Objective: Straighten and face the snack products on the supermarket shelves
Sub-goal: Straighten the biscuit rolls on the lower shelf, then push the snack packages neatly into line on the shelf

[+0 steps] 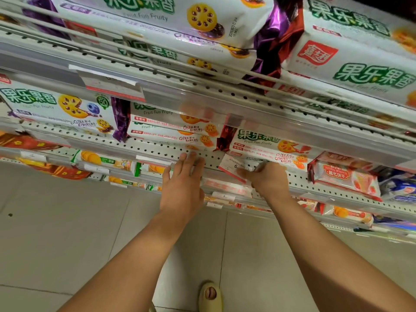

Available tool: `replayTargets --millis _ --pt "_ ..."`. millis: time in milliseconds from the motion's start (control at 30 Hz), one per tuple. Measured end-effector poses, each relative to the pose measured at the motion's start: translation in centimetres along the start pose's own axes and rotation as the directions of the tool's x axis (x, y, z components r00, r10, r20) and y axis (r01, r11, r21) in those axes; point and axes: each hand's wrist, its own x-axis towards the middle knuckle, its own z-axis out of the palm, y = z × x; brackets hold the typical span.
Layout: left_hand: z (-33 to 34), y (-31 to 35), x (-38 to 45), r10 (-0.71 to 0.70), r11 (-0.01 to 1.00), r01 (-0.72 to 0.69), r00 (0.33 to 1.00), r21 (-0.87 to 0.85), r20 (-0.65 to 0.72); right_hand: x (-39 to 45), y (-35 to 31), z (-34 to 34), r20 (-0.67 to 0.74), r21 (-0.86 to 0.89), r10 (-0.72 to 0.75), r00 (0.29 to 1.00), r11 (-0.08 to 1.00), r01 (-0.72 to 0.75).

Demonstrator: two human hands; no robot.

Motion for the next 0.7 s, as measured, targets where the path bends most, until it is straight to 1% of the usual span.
replayTargets --millis 100,200,300,367,433,500,533,600,633,700 --pt "0.1 0.0 -0.1 -0.003 1.000 0.003 1.000 -0.019 0.003 -0.2 0.5 0.5 -0.033 0.035 0.009 0.999 0.999 -0.008" --pt "0.2 -0.1 0.0 -0.005 0.999 0.005 1.000 -0.043 -0.001 -0.5 1.4 1.1 -0.099 0.165 0.000 0.995 0.986 0.016" --pt "0.0 -0.2 0.0 -0.003 0.999 0.004 0.999 -0.041 0.033 -2.2 2.3 1.5 -0.188 0.248 -0.068 0.980 0.962 0.115" --pt "-0.8 -0.2 0.1 -0.006 0.999 0.010 0.997 -0.051 0.079 -4.4 2.9 1.8 -0.152 0.237 -0.190 0.970 0.946 0.222" --pt "-2.8 -0.1 0.7 0.021 0.997 -0.011 0.989 -0.072 0.149 -6.9 3.0 1.6 -0.072 0.179 -0.305 0.949 0.932 0.314" --pt "-6.0 0.0 1.0 0.062 0.989 -0.027 0.968 -0.148 0.242 -8.6 2.5 0.5 0.002 0.131 -0.371 0.929 0.921 0.368" --pt "-7.7 0.1 0.8 0.085 0.984 -0.039 0.961 -0.173 0.265 -9.3 2.0 -0.4 0.024 0.110 -0.403 0.915 0.911 0.398" --pt "-11.0 0.0 -0.8 0.128 0.974 -0.071 0.956 -0.213 0.266 -11.0 0.8 -2.5 0.086 0.052 -0.454 0.887 0.891 0.451" --pt "-12.6 -0.1 -1.9 0.134 0.965 -0.071 0.961 -0.253 0.241 -11.9 0.0 -3.6 0.125 0.031 -0.470 0.874 0.882 0.470" --pt "-15.3 -0.7 -4.5 0.103 0.916 -0.023 0.978 -0.401 0.181 -13.8 -1.5 -5.4 0.183 0.029 -0.474 0.862 0.879 0.477"
